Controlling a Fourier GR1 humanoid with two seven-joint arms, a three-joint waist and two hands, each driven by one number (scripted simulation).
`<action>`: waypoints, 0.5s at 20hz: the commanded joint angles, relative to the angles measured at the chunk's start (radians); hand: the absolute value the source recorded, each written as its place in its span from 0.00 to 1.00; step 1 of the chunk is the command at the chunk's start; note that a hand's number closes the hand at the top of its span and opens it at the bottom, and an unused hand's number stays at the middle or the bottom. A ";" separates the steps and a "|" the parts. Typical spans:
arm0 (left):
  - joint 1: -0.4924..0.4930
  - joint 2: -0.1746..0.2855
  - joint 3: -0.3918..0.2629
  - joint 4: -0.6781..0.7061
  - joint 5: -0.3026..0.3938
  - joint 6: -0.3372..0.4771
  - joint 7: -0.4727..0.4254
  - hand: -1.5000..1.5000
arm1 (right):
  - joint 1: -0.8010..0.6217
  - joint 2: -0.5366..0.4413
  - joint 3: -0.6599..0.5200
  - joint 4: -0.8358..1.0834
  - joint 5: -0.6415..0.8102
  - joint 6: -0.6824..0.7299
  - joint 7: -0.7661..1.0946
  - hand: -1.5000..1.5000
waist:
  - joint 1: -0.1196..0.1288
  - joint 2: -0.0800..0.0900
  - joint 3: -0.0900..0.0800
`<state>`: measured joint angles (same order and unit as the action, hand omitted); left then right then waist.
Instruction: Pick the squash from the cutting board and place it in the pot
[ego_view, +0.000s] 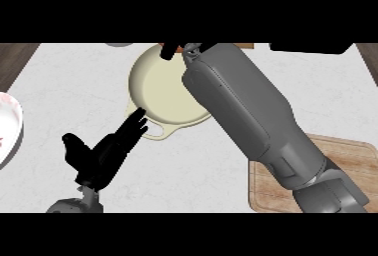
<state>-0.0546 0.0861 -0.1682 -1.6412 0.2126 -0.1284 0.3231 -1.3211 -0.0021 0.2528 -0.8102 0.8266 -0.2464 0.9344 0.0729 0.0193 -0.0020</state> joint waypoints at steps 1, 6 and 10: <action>-0.001 0.000 -0.009 0.008 -0.005 -0.011 -0.002 0.50 | -0.043 0.002 -0.039 0.193 -0.042 -0.140 -0.108 1.00 | 0.008 0.006 0.000; -0.059 -0.004 -0.003 0.054 0.000 -0.027 -0.005 0.50 | -0.080 0.002 -0.005 0.279 -0.161 -0.256 -0.143 1.00 | 0.045 0.016 -0.001; -0.069 0.004 0.006 0.005 0.017 -0.026 0.033 0.50 | -0.054 0.002 -0.064 0.375 -0.216 -0.280 -0.205 1.00 | 0.069 0.027 0.000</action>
<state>-0.0924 0.0794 -0.1775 -1.6241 0.2150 -0.1473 0.3302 -1.3789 -0.0005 0.2227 -0.5108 0.6715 -0.4678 0.7650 0.1200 0.0368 -0.0024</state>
